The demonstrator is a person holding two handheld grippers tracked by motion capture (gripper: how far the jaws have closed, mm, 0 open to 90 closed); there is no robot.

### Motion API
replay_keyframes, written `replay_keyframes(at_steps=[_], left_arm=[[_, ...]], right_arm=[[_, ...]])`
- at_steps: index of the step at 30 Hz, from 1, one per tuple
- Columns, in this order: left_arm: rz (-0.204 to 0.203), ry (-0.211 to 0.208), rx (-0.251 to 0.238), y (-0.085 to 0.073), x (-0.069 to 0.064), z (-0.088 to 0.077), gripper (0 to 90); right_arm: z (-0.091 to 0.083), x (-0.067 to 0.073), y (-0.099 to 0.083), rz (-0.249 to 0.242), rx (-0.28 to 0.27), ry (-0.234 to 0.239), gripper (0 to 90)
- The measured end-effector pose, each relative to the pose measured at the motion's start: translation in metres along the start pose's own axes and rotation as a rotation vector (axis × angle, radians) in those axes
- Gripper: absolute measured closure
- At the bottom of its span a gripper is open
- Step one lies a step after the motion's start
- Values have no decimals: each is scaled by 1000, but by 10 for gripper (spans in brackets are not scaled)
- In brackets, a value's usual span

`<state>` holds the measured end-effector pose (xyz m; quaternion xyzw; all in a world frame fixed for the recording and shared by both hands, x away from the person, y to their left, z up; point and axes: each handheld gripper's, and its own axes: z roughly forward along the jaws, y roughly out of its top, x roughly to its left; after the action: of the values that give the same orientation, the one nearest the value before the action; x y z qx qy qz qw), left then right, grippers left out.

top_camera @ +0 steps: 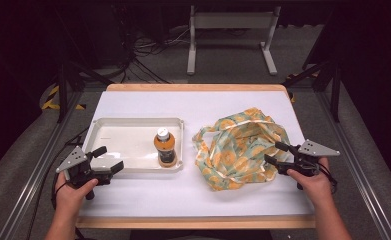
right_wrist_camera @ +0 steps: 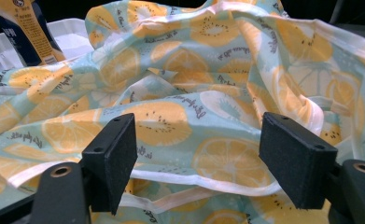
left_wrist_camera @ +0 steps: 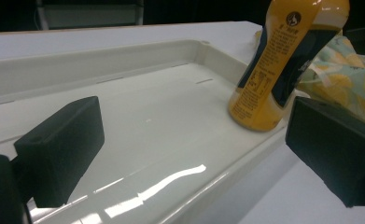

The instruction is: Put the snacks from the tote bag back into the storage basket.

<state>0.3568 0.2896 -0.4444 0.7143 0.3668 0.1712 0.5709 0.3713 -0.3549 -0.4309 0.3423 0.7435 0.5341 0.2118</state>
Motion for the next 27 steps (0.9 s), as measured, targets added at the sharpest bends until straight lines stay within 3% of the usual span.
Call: replay_keyframes(at_steps=[5,9,27], left_arm=[[27,18,40,-8,-1,-2,55],[24,15,68,-11,0,-1,52],[55,46,122,-10,-5,5,54]], right_arm=[[2,0,-1,-6,2,-1,277],[2,0,-2,-6,5,-2,272],[5,0,-5,-17,10,-5,260]])
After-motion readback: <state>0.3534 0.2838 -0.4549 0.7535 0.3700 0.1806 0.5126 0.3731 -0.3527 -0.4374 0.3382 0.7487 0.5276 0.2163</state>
